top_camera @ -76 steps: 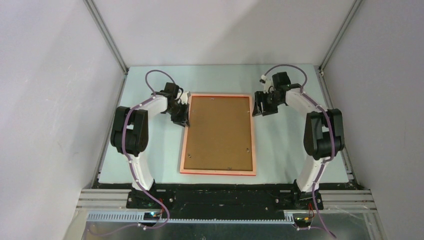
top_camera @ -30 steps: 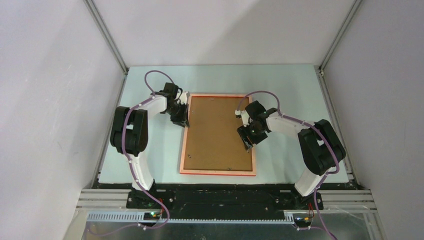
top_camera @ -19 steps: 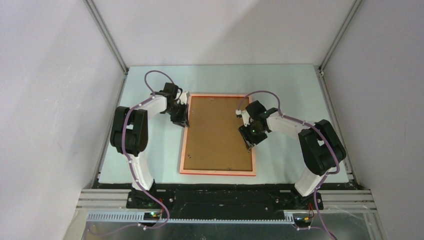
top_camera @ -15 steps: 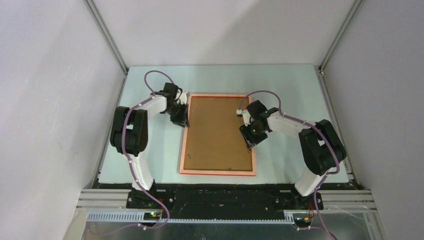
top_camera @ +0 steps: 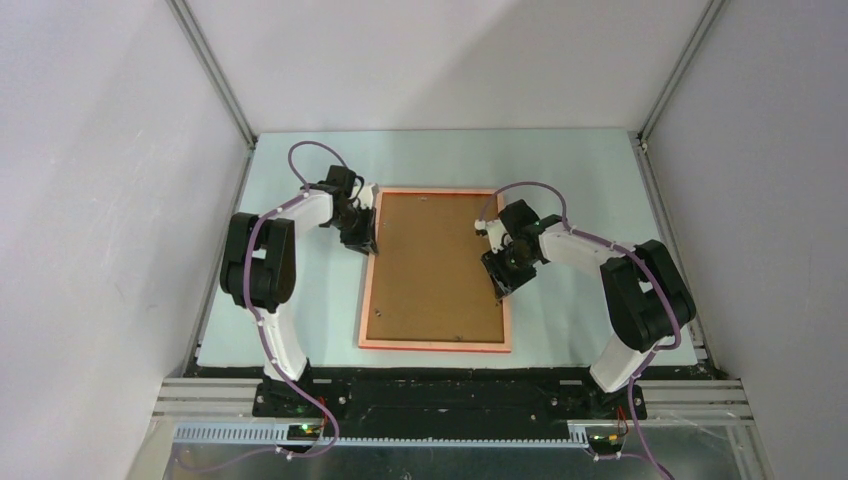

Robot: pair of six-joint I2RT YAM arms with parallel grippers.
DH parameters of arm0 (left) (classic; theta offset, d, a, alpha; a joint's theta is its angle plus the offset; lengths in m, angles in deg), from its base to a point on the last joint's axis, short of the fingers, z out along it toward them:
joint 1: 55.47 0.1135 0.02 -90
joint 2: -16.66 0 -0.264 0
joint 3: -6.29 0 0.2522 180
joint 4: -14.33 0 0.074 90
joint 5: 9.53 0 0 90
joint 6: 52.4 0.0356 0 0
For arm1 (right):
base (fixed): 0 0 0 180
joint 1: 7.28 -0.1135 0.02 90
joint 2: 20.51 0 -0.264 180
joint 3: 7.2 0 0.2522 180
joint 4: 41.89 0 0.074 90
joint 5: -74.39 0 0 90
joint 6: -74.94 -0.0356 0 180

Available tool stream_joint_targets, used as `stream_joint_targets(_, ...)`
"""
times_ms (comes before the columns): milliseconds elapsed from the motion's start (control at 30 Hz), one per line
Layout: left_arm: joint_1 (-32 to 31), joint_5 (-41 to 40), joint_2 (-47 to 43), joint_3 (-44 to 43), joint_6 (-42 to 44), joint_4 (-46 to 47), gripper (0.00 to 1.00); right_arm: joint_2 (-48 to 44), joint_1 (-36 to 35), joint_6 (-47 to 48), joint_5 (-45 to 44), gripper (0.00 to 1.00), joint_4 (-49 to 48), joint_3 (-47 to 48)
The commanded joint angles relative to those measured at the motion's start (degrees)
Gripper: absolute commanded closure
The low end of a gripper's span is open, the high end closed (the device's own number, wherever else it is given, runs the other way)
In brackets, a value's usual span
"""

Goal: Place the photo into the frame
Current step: Install the photo frame at the center of the board.

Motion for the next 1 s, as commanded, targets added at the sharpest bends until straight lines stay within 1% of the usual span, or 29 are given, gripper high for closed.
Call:
stream_joint_targets(0,1.0,-1.3,0.2,1.2,1.0,-4.3,1.0,-2.0,0.0,2.6,2.1,0.49,1.1,-0.4)
stream_joint_targets(367,1.2,-1.1,0.1,1.2,1.0,-4.3,1.0,-2.2,0.0,5.7,0.0,0.47,1.7,-0.8)
stream_joint_targets(533,1.2,-1.1,-0.2,1.3,1.0,-4.3,1.0,-2.4,0.2,5.8,-1.2,0.45,1.1,-0.8)
stream_joint_targets(733,1.3,-1.1,-0.5,1.1,1.0,-4.2,1.0,-4.2,3.3,3.4,0.7,0.38,-0.4,-0.4)
stream_joint_targets(967,1.4,-0.8,-1.2,1.2,1.2,-4.3,1.0,-5.1,8.6,-0.7,5.5,0.33,-1.6,3.7)
